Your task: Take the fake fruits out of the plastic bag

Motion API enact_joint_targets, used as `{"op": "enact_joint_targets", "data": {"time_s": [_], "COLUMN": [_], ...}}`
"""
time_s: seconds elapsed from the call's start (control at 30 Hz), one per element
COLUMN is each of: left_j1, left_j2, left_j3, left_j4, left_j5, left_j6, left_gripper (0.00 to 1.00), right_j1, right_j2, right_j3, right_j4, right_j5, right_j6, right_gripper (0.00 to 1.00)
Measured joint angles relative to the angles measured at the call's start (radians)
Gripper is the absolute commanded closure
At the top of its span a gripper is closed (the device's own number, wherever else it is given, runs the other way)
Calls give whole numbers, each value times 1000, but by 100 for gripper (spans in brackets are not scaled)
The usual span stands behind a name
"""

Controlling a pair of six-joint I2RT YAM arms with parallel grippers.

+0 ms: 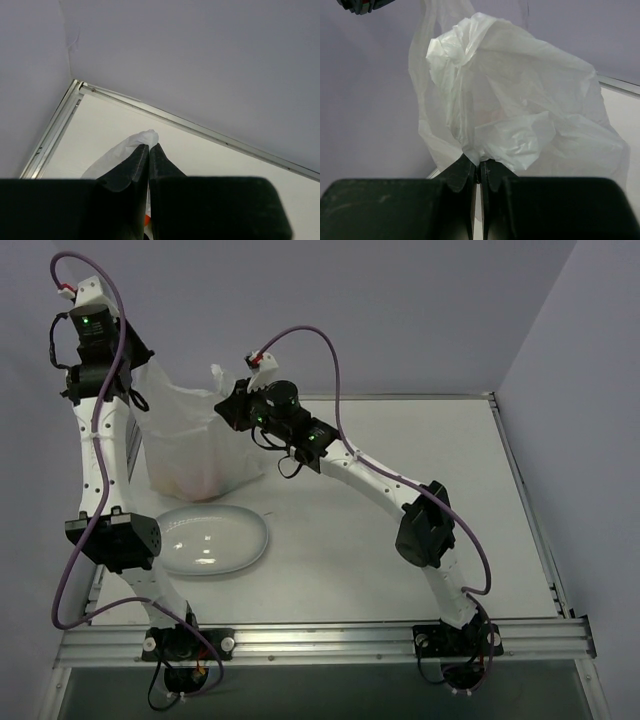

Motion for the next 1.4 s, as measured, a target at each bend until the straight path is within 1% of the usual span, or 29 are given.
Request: {"op": "enact_joint_targets", "data": {"time_s": [0.2, 0.27, 0.3, 0.37, 0.43, 0.47, 0.57, 0.63, 0.67, 0.7, 0.8, 0.87, 0.9, 0.93, 1.0, 1.03, 1.07, 1.1, 1.13, 1.17, 1.23, 1.27, 1.33, 1.4], "left_j1": [16, 26, 29, 37, 49, 55, 72, 82, 86, 90, 98, 99, 98, 98, 95, 91, 84, 72, 56, 31, -52, -96, -173, -207], "left_j2": [12, 12, 9, -33, -84, -115, -139, -138, -138, -140, -169, -250, -307, -369, -503, -572, -641, -701, -752, -793, -875, -885, -849, -753], "left_j3": [23, 22, 8, -109, -276, -387, -579, -659, -687, -703, -723, -752, -770, -787, -808, -816, -825, -837, -857, -880, -919, -930, -940, -931], "left_j4": [1, 2, 13, 68, 128, 165, 196, 197, 194, 190, 183, 173, 173, 169, 156, 150, 144, 139, 139, 130, 100, 97, 93, 100], "left_j5": [61, 69, 70, 68, 68, 68, 60, 52, 48, 46, 39, 34, 26, 16, -3, -13, -19, -30, -39, -52, -78, -88, -103, -113], "left_j6": [-36, -36, -36, -37, -46, -59, -76, -83, -89, -90, -109, -117, -120, -121, -119, -119, -122, -125, -124, -128, -129, -132, -136, -137], "left_gripper": [98, 98, 98, 98, 98, 98, 97, 73, 58, 31, 7, 1, 5, 6, 5, 22, 41, 58, 82, 89, 97, 98, 98, 98], "right_j1": [-6, -6, -6, -6, -8, -11, -18, -25, -27, -27, -32, -33, -33, -33, -33, -33, -33, -33, -33, -33, -33, -33, -33, -33], "right_j2": [0, -10, -23, -51, -70, -69, -66, -59, -55, -53, -53, -53, -53, -53, -53, -53, -53, -53, -53, -53, -53, -53, -54, -55], "right_j3": [36, 1, -42, -155, -277, -335, -469, -529, -550, -568, -599, -605, -607, -608, -608, -610, -612, -614, -617, -619, -623, -624, -630, -639], "right_j4": [-39, -27, -12, 37, 82, 103, 121, 138, 150, 156, 187, 210, 220, 230, 246, 253, 259, 266, 270, 273, 276, 277, 280, 286], "right_j5": [0, 1, 2, 7, 20, 27, 35, 39, 40, 42, 43, 43, 43, 43, 42, 42, 42, 41, 41, 41, 40, 38, 37, 37], "right_j6": [-18, -23, -24, -22, -19, -17, -6, 2, 5, 8, 15, 19, 19, 23, 27, 30, 32, 34, 36, 37, 41, 44, 47, 49], "right_gripper": [100, 100, 100, 100, 100, 100, 100, 100, 100, 100, 100, 100, 100, 100, 100, 100, 100, 100, 100, 100, 100, 100, 100, 100]}}
